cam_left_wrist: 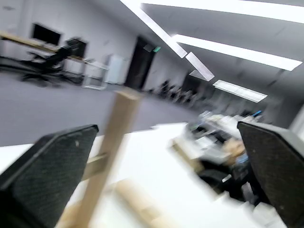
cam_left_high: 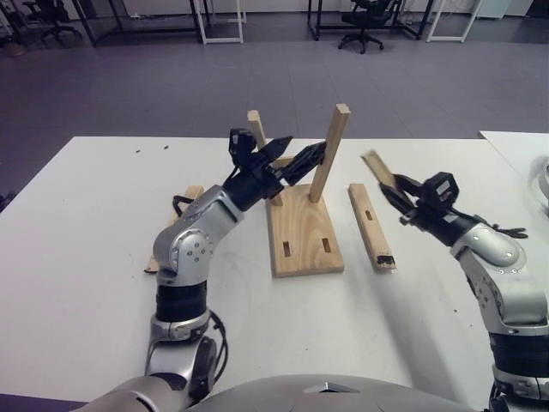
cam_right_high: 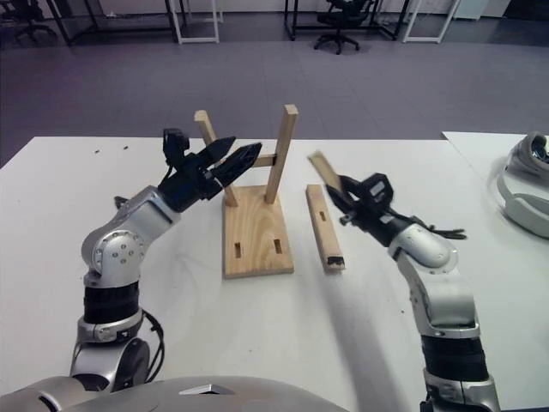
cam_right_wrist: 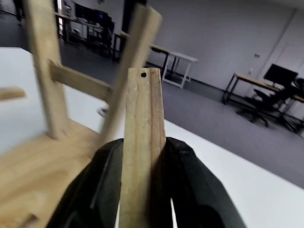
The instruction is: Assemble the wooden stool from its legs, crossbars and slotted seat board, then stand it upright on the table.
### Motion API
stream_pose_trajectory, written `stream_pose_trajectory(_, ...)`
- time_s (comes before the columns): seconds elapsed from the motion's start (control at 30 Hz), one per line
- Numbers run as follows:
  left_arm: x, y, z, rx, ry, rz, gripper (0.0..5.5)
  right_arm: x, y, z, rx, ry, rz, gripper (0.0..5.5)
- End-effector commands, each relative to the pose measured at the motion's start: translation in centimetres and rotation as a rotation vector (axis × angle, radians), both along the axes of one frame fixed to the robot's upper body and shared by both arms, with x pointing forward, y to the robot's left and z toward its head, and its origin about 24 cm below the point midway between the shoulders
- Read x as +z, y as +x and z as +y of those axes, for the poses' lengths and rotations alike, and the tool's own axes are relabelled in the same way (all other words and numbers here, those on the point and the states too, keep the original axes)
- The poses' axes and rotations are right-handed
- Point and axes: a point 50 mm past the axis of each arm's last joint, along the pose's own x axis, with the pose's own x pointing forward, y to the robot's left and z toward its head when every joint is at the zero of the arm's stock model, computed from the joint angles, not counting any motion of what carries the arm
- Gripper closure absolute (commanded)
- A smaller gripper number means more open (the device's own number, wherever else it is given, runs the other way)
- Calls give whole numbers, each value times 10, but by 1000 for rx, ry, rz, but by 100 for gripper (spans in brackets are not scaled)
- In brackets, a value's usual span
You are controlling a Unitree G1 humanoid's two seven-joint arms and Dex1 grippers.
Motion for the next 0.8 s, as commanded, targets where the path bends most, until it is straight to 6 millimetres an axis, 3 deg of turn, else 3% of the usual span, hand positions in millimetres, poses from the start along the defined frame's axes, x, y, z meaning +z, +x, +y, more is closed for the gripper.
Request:
stream_pose_trajectory(0.03, 7, 1, -13, -56, -36, 59, 10, 36, -8, 47, 205, 72, -160, 418)
stream_pose_trajectory(0.13, 14, -2, -17, -87, -90, 63, 36, 41, -8, 62, 238, 87, -188, 418)
stream_pose_trajectory(0.27, 20, -5, -15, -95, -139, 67, 107, 38, -4, 65, 200, 83, -184, 418)
stream_pose_trajectory(0.8, 14, -4, -6, 4, -122, 127, 389, 34, 1, 79, 136, 77, -206, 418)
